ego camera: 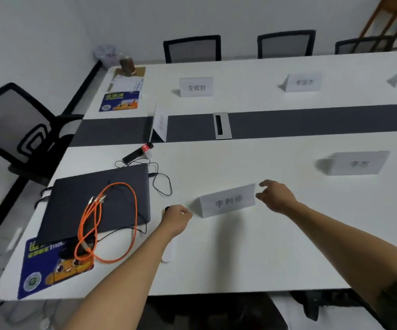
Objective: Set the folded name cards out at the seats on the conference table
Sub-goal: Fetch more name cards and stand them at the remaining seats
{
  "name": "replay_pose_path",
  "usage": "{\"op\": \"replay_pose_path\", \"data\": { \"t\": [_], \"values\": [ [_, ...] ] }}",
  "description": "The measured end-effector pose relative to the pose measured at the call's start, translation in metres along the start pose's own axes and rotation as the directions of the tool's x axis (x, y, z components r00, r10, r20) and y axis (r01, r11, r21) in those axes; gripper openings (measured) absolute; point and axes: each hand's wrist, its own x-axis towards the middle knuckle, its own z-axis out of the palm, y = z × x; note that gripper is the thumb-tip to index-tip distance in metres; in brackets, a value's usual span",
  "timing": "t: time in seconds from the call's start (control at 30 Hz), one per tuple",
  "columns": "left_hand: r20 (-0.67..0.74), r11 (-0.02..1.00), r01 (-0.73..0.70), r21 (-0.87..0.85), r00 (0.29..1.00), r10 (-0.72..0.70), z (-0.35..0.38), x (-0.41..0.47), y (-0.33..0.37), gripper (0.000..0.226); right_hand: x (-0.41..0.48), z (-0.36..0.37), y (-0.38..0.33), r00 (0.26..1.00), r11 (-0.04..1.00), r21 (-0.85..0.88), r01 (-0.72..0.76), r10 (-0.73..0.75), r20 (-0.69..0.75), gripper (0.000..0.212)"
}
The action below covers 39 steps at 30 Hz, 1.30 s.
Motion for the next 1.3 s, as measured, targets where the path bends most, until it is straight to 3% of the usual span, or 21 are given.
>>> {"op": "replay_pose_path", "data": {
  "t": [0.13,0.27,0.37,0.4,0.47,0.57,0.67,0.77,0.87,0.93,1.03,1.1,1.2,1.3],
  "values": [
    [0.077,0.986,0.092,-0.140,0.994,-0.082,0.010,0.028,0.010,0.011,0.017,0.014,0.001,0.989,0.978,0.147,-0.147,0.149,-0.006,0.059],
    [0.142,0.974,0.103,-0.202,0.987,-0.076,0.027,0.048,0.019,0.007,0.038,0.032,0.005,0.967,0.899,0.358,-0.252,0.244,0.068,0.071],
    [0.187,0.969,0.126,-0.212,0.979,-0.086,0.036,0.058,0.024,0.006,0.049,0.042,-0.001,0.958,0.830,0.480,-0.286,0.257,0.125,0.060],
    [0.187,0.966,0.125,-0.224,0.979,-0.083,0.037,0.060,0.026,0.002,0.051,0.045,-0.003,0.963,0.830,0.489,-0.268,0.242,0.117,0.050],
    [0.174,0.961,0.126,-0.246,0.981,-0.084,0.036,0.069,0.030,0.016,0.057,0.047,-0.008,0.973,0.832,0.505,-0.230,0.216,0.086,0.034],
    [0.123,0.953,0.119,-0.278,0.989,-0.088,0.024,0.084,0.038,0.010,0.064,0.048,-0.017,0.980,0.829,0.524,-0.197,0.173,0.095,0.025],
    [0.066,0.949,0.120,-0.292,0.992,-0.105,0.007,0.104,0.046,0.003,0.074,0.046,-0.030,0.984,0.811,0.558,-0.174,0.128,0.121,0.029],
    [0.042,0.948,0.124,-0.294,0.992,-0.116,-0.004,0.121,0.054,0.015,0.085,0.048,-0.040,0.985,0.813,0.561,-0.160,0.092,0.147,0.031],
    [0.034,0.959,0.114,-0.259,0.993,-0.109,-0.009,0.131,0.058,0.002,0.094,0.050,-0.043,0.982,0.815,0.555,-0.167,0.085,0.170,0.032],
    [0.043,0.963,0.105,-0.249,0.994,-0.097,-0.008,0.135,0.057,0.008,0.098,0.050,-0.042,0.980,0.815,0.554,-0.172,0.085,0.180,0.035],
    [0.030,0.962,0.064,-0.267,0.998,-0.058,-0.006,0.133,0.055,0.010,0.099,0.049,-0.035,0.983,0.844,0.512,-0.157,0.082,0.167,0.048],
    [-0.012,0.983,0.017,-0.182,1.000,-0.019,-0.001,0.131,0.043,0.013,0.097,0.047,-0.032,0.994,0.934,0.342,-0.101,0.080,0.076,0.058],
    [-0.040,0.962,-0.002,0.274,0.999,0.013,0.012,0.131,0.017,0.039,0.093,0.041,-0.036,0.991,0.997,0.018,0.071,-0.068,-0.115,0.055],
    [0.078,0.677,-0.105,0.728,0.994,0.070,0.023,0.136,-0.003,0.067,0.094,0.040,-0.052,0.948,0.950,-0.183,0.252,-0.280,-0.153,0.054]
  ]
}}
